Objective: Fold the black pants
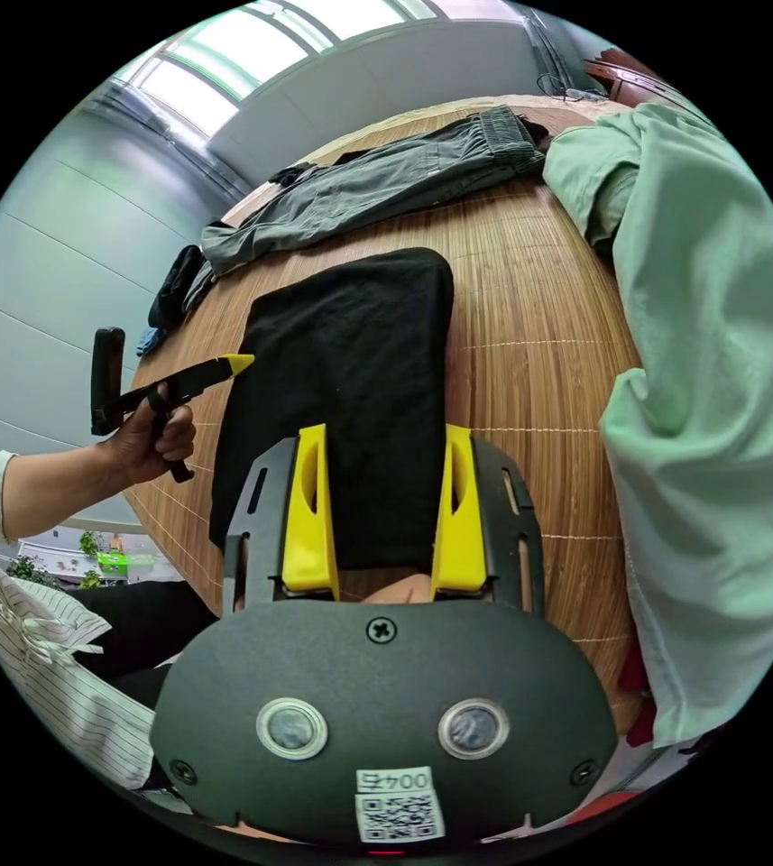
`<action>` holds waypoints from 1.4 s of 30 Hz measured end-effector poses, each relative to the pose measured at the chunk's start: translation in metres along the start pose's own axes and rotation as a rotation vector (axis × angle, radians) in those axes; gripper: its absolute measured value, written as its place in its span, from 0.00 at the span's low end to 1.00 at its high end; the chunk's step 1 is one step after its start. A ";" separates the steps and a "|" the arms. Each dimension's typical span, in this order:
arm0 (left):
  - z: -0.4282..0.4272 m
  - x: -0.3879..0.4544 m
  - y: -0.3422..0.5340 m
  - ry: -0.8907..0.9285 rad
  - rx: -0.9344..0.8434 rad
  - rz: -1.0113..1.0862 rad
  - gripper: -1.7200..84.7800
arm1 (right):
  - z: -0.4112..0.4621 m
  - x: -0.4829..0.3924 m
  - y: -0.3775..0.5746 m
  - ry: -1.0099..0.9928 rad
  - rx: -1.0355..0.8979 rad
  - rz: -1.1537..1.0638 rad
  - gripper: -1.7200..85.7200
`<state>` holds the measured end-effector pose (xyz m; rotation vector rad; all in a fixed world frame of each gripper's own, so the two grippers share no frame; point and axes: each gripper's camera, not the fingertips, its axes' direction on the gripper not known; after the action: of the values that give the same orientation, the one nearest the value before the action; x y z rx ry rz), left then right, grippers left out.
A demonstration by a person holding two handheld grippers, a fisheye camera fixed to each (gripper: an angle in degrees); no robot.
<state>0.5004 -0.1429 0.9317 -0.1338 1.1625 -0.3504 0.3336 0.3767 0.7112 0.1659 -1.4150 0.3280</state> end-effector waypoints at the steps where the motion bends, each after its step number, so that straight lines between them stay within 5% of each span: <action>1: 0.001 0.002 -0.001 0.004 -0.009 0.008 0.14 | 0.002 0.002 0.003 -0.004 0.009 0.007 0.22; 8: -0.002 0.011 -0.007 -0.026 -0.050 0.011 0.08 | 0.017 0.026 0.016 -0.041 0.031 0.085 0.15; 15: -0.019 0.080 0.004 -0.349 0.004 0.275 0.05 | 0.022 0.027 0.031 -0.011 0.086 0.124 0.07; 22: -0.011 0.108 0.022 -0.522 -0.023 0.411 0.05 | 0.059 -0.040 0.038 0.465 0.018 -0.199 0.08; 24: -0.013 0.101 0.023 -0.506 -0.036 0.376 0.05 | 0.064 -0.025 0.041 0.418 0.024 -0.154 0.09; 34: -0.028 0.093 0.028 -0.455 -0.067 0.376 0.05 | 0.106 0.201 0.082 -0.456 -0.097 0.144 0.17; 42: -0.048 0.079 0.034 -0.402 -0.073 0.366 0.05 | 0.188 0.233 0.090 -0.605 -0.159 0.066 0.17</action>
<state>0.4907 -0.1343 0.8338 -0.0487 0.7800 0.0448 0.1561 0.4335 0.9626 0.0894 -2.0413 0.2248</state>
